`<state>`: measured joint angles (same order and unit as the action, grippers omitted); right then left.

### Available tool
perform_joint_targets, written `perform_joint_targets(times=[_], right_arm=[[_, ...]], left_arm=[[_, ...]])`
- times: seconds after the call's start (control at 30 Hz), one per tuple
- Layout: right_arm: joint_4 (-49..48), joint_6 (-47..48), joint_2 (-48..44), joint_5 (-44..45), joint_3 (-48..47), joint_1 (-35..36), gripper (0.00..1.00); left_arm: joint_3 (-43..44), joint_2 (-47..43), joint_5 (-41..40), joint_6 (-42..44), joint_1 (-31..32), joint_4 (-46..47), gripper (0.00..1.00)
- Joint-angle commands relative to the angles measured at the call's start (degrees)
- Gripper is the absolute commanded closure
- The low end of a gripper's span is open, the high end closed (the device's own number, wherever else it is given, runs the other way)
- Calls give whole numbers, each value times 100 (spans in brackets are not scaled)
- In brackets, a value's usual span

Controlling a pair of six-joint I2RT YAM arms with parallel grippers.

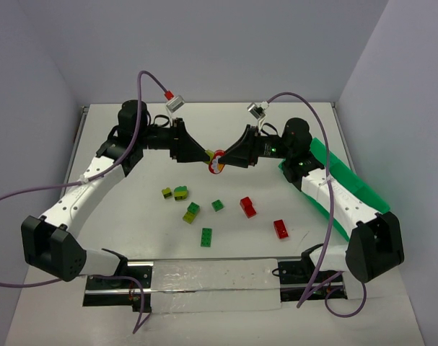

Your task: Sort the legos into containers by color

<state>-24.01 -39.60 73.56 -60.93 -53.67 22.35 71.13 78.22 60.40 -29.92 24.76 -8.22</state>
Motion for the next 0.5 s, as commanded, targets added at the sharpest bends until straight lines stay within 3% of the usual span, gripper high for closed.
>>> perform_joint_targets(times=[0.0,0.17,0.27,0.37,0.47], right_arm=[[-282,-72,-89,-105,-258,8,100],[-262,-48,-87,-77,-232,6,100],[-51,112,-83,-51,-262,15,100],[482,420,-101,100,-367,-29,100],[1703,1052,-198,268,-475,-362,100]], left_arm=[[25,33,179,-78,82,427,35],[28,70,166,-84,108,444,69],[58,105,148,-41,103,340,99],[-10,114,44,-119,27,280,100],[-362,-143,-162,-429,-167,706,100]])
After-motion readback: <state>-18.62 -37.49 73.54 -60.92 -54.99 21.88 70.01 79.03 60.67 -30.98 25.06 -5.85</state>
